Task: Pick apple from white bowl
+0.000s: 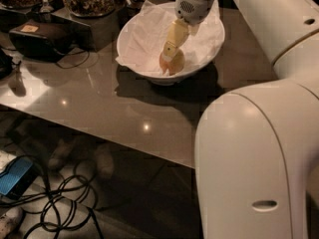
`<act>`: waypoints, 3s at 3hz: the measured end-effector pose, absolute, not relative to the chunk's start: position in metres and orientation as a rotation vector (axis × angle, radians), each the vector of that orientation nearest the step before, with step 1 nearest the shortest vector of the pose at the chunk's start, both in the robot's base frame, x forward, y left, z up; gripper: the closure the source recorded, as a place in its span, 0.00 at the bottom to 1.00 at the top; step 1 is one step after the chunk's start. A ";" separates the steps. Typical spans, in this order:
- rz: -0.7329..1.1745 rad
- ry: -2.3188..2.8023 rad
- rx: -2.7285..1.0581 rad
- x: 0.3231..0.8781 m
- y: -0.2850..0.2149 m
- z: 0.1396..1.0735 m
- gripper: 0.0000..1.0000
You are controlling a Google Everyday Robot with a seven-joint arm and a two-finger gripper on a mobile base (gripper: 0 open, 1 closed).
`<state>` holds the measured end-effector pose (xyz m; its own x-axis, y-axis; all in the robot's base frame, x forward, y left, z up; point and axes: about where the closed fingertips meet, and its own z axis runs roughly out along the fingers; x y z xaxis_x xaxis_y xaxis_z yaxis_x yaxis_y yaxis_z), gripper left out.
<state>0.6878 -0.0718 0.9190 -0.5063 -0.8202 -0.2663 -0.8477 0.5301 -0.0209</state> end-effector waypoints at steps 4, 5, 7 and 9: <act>0.158 2.576 -1.452 0.685 -0.067 0.897 0.26; 0.155 2.576 -1.477 0.687 -0.061 0.892 0.27; 0.180 2.585 -1.484 0.693 -0.060 0.881 0.24; 0.217 2.604 -1.482 0.699 -0.061 0.868 0.25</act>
Offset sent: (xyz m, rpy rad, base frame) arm -0.0318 -0.0170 -0.0144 -0.0691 0.1339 0.0040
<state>0.6990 -0.0612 0.8676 -0.5061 -0.8412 -0.1904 -0.8611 0.5052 0.0570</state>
